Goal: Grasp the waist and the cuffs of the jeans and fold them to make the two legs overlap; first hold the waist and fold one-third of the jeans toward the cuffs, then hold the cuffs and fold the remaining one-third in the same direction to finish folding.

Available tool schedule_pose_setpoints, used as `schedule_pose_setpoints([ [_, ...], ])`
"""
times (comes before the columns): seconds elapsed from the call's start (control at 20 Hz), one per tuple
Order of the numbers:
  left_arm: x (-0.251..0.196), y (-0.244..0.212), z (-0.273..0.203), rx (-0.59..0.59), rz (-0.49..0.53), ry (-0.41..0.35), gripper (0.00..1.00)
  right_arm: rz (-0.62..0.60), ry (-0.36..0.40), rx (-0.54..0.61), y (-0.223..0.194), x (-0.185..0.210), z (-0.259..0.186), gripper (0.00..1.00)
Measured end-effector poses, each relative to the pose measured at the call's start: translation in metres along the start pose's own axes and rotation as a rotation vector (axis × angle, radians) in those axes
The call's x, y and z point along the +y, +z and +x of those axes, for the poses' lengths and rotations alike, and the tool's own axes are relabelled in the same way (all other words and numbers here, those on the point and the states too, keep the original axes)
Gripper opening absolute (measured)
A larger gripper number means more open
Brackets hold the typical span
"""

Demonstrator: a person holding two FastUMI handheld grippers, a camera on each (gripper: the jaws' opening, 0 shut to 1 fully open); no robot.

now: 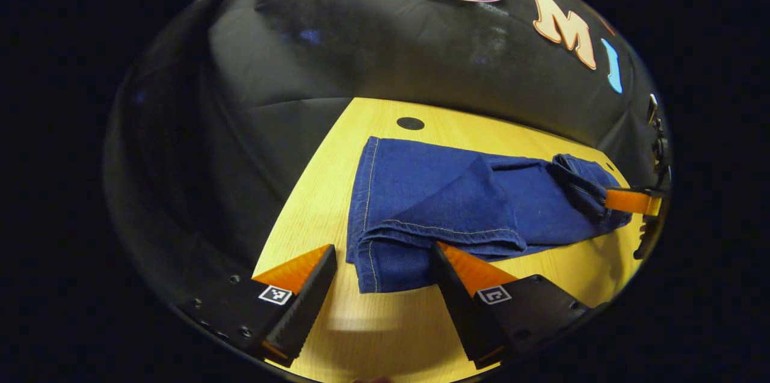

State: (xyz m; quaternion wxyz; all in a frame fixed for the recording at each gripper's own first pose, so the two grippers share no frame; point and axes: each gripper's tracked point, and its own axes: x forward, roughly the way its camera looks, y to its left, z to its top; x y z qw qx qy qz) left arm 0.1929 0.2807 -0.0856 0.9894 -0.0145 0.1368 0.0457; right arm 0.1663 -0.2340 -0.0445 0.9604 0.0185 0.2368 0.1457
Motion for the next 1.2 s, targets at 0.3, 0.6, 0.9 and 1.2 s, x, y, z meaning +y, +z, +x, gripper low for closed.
schedule_pose_setpoints([
  [0.3,-0.004,0.006,0.009,-0.004,0.09,-0.048,0.95,-0.008,-0.071,-0.032,0.012,-0.014,-0.063,0.96],
  [0.6,-0.013,0.004,0.018,0.016,0.074,-0.064,0.84,0.042,-0.109,-0.015,0.003,-0.024,-0.091,0.96],
  [0.9,-0.033,0.007,0.021,-0.001,0.002,-0.103,0.23,0.072,-0.135,0.017,-0.02,-0.026,-0.108,0.96],
  [1.2,-0.038,0.02,0.016,0.003,-0.142,-0.131,0.01,0.116,-0.179,-0.027,-0.013,-0.035,-0.138,0.96],
])
